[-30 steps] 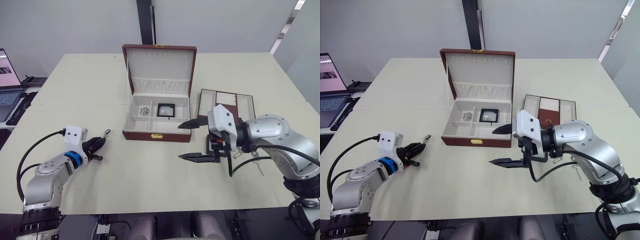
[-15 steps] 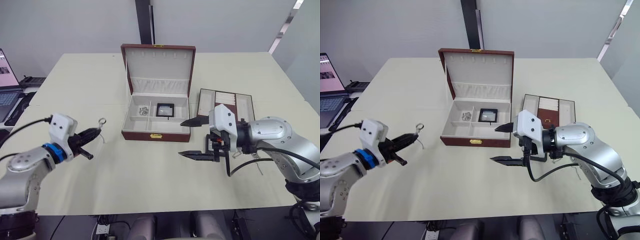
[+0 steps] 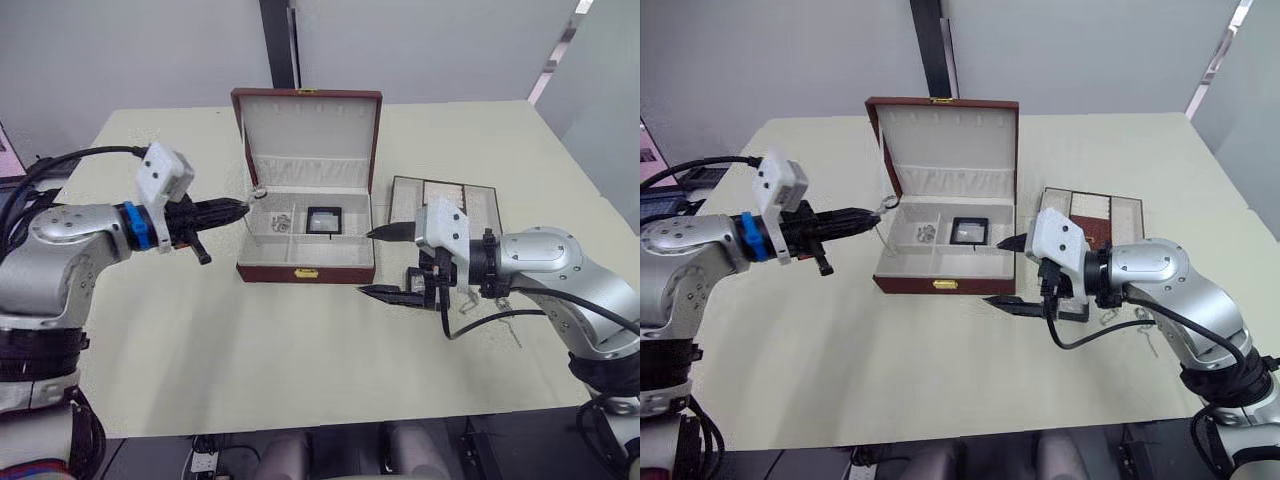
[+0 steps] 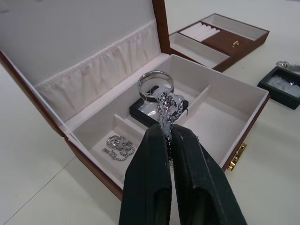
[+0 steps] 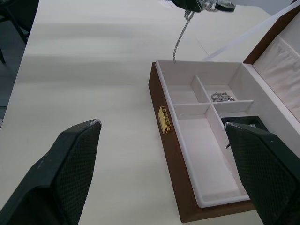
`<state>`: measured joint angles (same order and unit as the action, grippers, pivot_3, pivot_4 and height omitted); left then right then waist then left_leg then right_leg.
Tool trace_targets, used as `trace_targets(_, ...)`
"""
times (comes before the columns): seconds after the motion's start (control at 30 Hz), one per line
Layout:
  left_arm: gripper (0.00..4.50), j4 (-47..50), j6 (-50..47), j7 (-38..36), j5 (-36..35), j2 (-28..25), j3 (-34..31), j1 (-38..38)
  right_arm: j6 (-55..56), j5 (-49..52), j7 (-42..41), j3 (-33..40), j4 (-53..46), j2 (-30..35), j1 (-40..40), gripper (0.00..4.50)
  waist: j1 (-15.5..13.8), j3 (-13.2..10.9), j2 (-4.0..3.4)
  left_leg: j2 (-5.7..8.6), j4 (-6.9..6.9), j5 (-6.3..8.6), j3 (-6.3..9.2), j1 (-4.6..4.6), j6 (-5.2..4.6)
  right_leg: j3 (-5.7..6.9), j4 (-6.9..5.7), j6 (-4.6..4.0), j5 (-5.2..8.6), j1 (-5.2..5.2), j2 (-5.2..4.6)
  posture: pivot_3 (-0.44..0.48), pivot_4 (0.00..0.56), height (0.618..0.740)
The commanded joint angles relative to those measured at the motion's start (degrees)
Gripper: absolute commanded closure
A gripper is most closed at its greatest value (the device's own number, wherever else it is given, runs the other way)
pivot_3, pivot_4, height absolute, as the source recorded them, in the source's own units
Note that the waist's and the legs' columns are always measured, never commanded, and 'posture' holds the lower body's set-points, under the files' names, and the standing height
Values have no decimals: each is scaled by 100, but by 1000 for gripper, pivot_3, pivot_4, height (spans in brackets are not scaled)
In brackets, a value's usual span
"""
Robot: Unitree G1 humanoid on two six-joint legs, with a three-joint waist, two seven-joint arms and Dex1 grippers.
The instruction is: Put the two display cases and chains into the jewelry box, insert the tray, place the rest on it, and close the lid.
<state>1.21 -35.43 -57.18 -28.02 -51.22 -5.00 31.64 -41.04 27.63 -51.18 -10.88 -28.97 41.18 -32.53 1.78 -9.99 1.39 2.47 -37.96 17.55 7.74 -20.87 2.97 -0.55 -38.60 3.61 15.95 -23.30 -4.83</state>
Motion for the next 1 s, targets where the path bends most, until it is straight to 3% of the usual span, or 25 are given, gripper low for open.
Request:
trace_targets(0.03, 4493, -222, 181, -87, 375, 80, 393, 250, -62, -36, 104, 68, -212, 1, -70, 0, 23, 0, 0, -1, 0, 0, -1, 0, 0, -1, 0, 0, 0, -1, 1, 0, 150, 740)
trace_targets(0.3, 4493, -583, 285, 93, 938, 366, 767, 351, -221, -5, 216, 87, -319, 26, -53, 0, 21, -1, 2, -2, 0, 1, 2, -1, -1, -2, -2, 0, 0, -4, 4, 0, 150, 740)
trace_targets(0.63, 4493, -578, 102, 108, 1349, 258, 828, 169, -300, -56, 299, 77, -198, 12, -189, 0, 16, -1, 2, -2, 0, 1, 1, -1, -1, -3, -2, 0, 0, -4, 3, 0, 150, 740)
trace_targets(0.9, 2199, -561, 190, 71, 1438, 294, 763, 135, -305, -97, 320, 71, -143, -12, -231, 0, 7, -1, 2, -1, -1, 1, 1, -2, -1, -3, -2, 0, 0, -4, 3, 0, 150, 740)
trace_targets(1.0, 1280, -419, 246, 101, 1285, 229, 423, 54, -334, -85, 353, 146, -150, -15, -214, 0, 13, -1, 2, -1, -1, 0, 1, -2, -1, -3, -3, 0, 0, -5, 3, 0, 150, 740)
